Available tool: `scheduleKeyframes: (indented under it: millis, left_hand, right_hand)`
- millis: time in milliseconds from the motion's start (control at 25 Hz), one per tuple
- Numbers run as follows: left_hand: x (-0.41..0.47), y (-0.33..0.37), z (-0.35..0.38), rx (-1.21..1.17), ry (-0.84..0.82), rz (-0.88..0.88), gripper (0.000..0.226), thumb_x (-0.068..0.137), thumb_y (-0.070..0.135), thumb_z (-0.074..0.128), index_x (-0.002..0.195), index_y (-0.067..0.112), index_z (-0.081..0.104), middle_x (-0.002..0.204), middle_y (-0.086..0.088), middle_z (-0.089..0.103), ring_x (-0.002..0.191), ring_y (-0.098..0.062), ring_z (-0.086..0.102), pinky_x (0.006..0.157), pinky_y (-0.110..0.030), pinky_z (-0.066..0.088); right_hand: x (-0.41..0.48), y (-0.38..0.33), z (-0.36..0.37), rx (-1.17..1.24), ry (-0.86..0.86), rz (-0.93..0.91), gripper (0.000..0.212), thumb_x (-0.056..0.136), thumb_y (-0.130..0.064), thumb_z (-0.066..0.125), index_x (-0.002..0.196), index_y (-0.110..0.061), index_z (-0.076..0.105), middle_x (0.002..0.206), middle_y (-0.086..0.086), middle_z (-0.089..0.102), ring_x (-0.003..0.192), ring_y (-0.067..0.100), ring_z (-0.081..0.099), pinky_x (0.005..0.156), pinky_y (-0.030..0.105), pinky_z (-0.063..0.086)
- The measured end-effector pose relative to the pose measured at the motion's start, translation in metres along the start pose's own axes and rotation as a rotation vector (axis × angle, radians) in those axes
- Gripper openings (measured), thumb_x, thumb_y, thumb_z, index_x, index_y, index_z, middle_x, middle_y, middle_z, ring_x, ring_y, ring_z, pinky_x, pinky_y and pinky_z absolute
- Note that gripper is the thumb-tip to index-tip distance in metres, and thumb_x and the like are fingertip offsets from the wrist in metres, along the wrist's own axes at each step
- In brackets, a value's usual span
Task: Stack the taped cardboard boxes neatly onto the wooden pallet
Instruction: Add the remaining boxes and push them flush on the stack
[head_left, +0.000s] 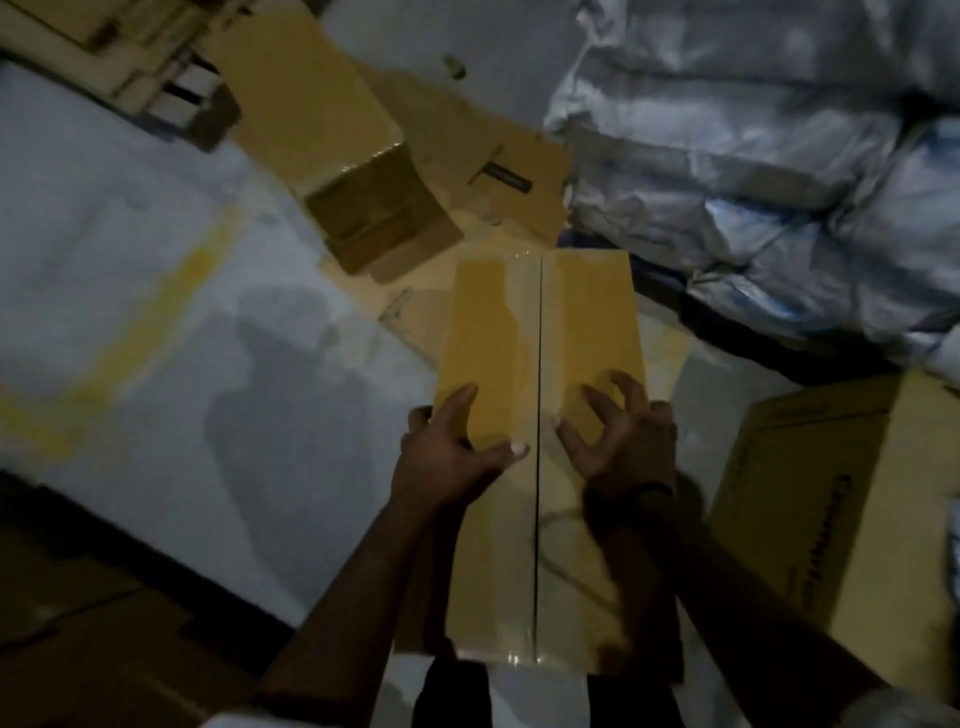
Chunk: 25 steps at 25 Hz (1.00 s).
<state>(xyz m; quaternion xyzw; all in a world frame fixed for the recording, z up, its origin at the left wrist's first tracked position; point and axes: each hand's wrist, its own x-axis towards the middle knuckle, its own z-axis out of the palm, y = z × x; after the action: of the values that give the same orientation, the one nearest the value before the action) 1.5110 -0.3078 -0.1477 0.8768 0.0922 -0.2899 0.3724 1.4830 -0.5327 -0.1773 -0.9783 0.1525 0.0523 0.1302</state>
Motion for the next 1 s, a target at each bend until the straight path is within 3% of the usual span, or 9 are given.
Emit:
scheduleKeyframes:
  millis: [240,440,680,800,1000]
  left_hand:
    - [-0.16,0.015,-0.16,0.093,0.293,-0.003,0.112,0.049,0.1,0.06,0.149,0.057,0.03,0.15,-0.009,0.037,0.134,-0.039,0.046,0.106,-0.055,0.045]
    - [-0.304,-0.012,-0.211,-0.064,0.657,-0.071,0.109,0.047,0.101,0.057,0.145,0.059,0.037,0.146,-0.008,0.044,0.134,-0.034,0.049,0.107,-0.052,0.047]
    - [-0.509,-0.051,-0.17,-0.205,1.101,-0.358,0.103,0.054,0.099,0.059,0.146,0.06,0.034,0.146,-0.009,0.044,0.137,-0.036,0.042,0.107,-0.055,0.046]
    - [-0.599,-0.069,-0.139,-0.209,1.258,-0.547,0.105,0.057,0.098,0.059,0.15,0.059,0.028,0.159,-0.008,0.032,0.146,-0.035,0.028,0.111,-0.057,0.04]
    - [-0.726,-0.113,-0.08,-0.154,1.41,-0.842,0.107,0.058,0.098,0.055,0.151,0.059,0.022,0.16,-0.007,0.028,0.145,-0.034,0.027,0.111,-0.056,0.036]
  right_hand:
    - [-0.075,-0.141,-0.143,0.104,0.041,-0.226,0.062,0.082,-0.074,0.053,0.131,-0.036,0.062,0.149,-0.004,0.041,0.119,0.04,0.045,0.099,0.045,0.043]
    - [-0.146,-0.22,-0.218,0.245,0.116,-0.571,0.062,0.082,-0.074,0.052,0.131,-0.037,0.06,0.151,-0.007,0.038,0.125,0.037,0.041,0.104,0.048,0.04]
    - [-0.291,-0.282,-0.272,0.325,0.113,-1.087,0.058,0.079,-0.073,0.051,0.125,-0.04,0.061,0.15,-0.004,0.039,0.119,0.038,0.041,0.096,0.049,0.039]
    - [-0.374,-0.303,-0.274,0.4,0.017,-1.276,0.058,0.077,-0.073,0.049,0.123,-0.039,0.062,0.147,-0.004,0.043,0.117,0.037,0.042,0.092,0.047,0.041]
    - [-0.509,-0.312,-0.262,0.432,-0.15,-1.528,0.06,0.078,-0.074,0.049,0.126,-0.041,0.062,0.145,-0.009,0.045,0.115,0.031,0.043,0.092,0.047,0.045]
